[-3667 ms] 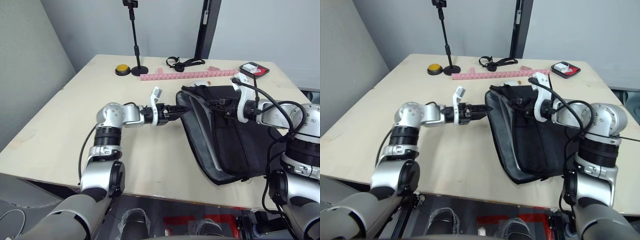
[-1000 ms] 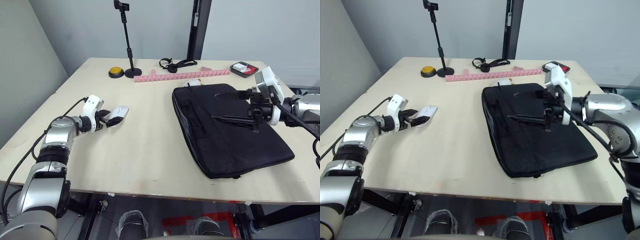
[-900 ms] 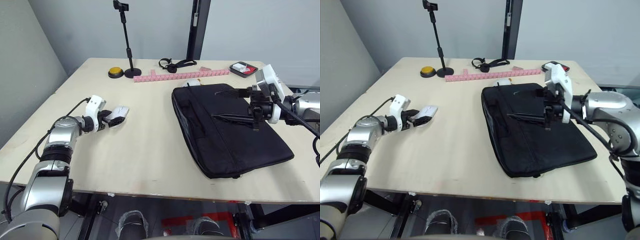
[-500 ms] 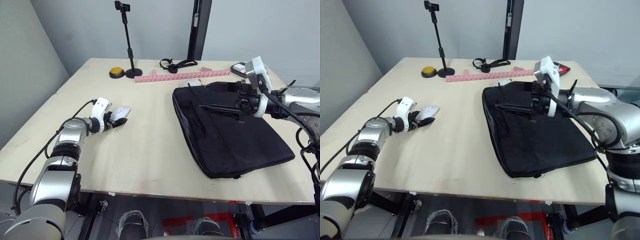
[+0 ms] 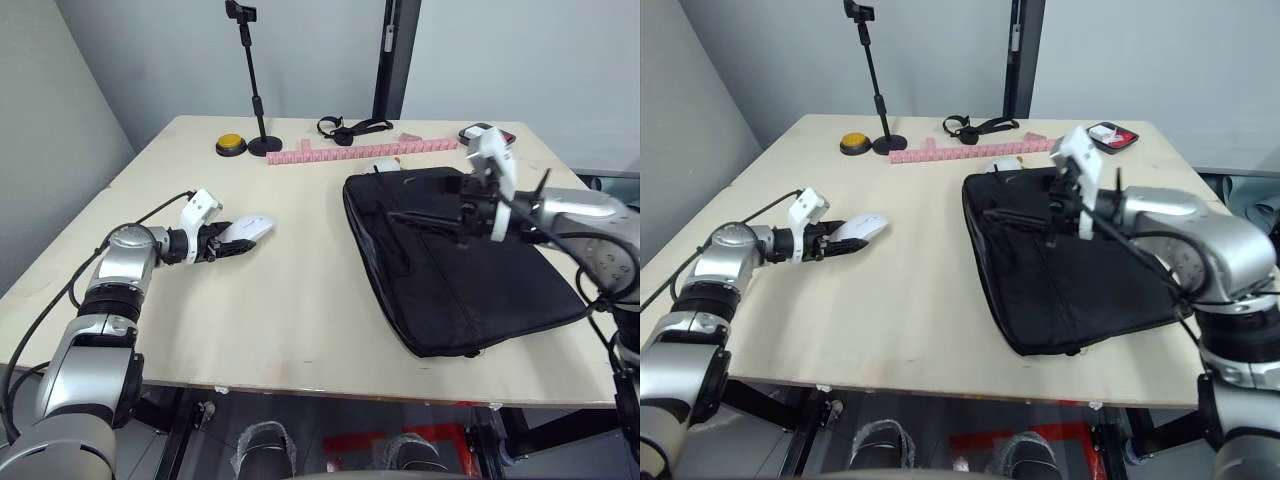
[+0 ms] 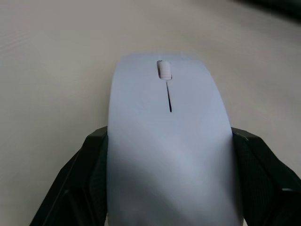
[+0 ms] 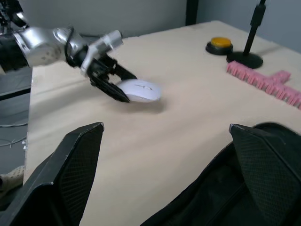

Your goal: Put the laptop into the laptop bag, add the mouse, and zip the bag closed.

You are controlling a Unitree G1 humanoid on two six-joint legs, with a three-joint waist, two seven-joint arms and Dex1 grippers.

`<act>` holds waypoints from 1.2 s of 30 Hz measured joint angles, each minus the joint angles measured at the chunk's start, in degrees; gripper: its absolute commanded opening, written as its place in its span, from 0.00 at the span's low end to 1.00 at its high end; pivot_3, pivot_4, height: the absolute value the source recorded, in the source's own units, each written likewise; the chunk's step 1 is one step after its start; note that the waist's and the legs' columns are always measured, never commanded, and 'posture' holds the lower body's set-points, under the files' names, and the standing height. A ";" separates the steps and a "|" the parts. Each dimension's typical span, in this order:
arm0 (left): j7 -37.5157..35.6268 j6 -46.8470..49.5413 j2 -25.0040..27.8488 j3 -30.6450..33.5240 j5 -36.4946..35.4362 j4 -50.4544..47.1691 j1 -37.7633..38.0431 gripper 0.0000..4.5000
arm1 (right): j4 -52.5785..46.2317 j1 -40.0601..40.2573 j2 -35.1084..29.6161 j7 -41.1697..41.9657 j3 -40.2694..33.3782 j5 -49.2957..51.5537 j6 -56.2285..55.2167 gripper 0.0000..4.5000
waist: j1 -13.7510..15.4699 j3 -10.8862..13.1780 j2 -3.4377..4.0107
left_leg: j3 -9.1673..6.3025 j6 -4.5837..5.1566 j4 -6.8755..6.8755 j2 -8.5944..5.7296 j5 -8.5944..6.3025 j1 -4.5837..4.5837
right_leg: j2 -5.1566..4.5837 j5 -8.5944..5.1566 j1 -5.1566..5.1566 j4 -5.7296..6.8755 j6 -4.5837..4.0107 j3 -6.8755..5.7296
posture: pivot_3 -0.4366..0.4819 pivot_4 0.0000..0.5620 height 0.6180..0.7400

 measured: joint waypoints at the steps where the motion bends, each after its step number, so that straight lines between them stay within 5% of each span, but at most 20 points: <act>1: -2.56 1.54 1.13 -0.18 -1.32 -4.19 1.34 0.64 | -0.68 0.47 1.01 -1.62 1.55 -1.09 0.53 1.00 | -0.04 0.00 0.00 | 0.02 -0.01 -0.10 0.00 0.00 0.00 | 0.01 -0.01 -0.04 -0.03 -0.01 0.00 | 0.48 0.27 0.94; 13: -11.30 13.61 4.35 -1.68 -11.84 -28.62 5.73 0.64 | 7.62 -1.90 11.35 -19.48 15.58 -20.19 4.48 1.00 | -0.50 0.02 0.03 | 0.04 -0.60 -0.54 0.00 0.37 0.05 | 0.09 -0.04 -0.19 -0.03 0.00 -0.03 | 0.48 0.27 0.94; 28: -9.48 12.79 3.76 -2.24 -11.89 -27.53 5.37 0.64 | 8.64 -3.04 20.34 -26.23 19.75 -30.01 13.84 1.00 | -0.59 0.01 0.03 | 0.00 -0.69 -0.66 0.06 0.43 0.14 | 0.18 -0.08 -0.15 0.02 -0.03 -0.06 | 0.48 0.27 0.94; 36: -9.16 12.14 3.04 -2.24 -12.08 -26.16 4.97 0.64 | 8.33 -3.36 19.84 -24.83 20.21 -31.39 14.72 1.00 | -0.45 0.01 0.03 | -0.01 -0.70 -0.66 0.06 0.43 0.12 | 0.18 -0.08 -0.15 0.00 -0.03 -0.07 | 0.48 0.27 0.94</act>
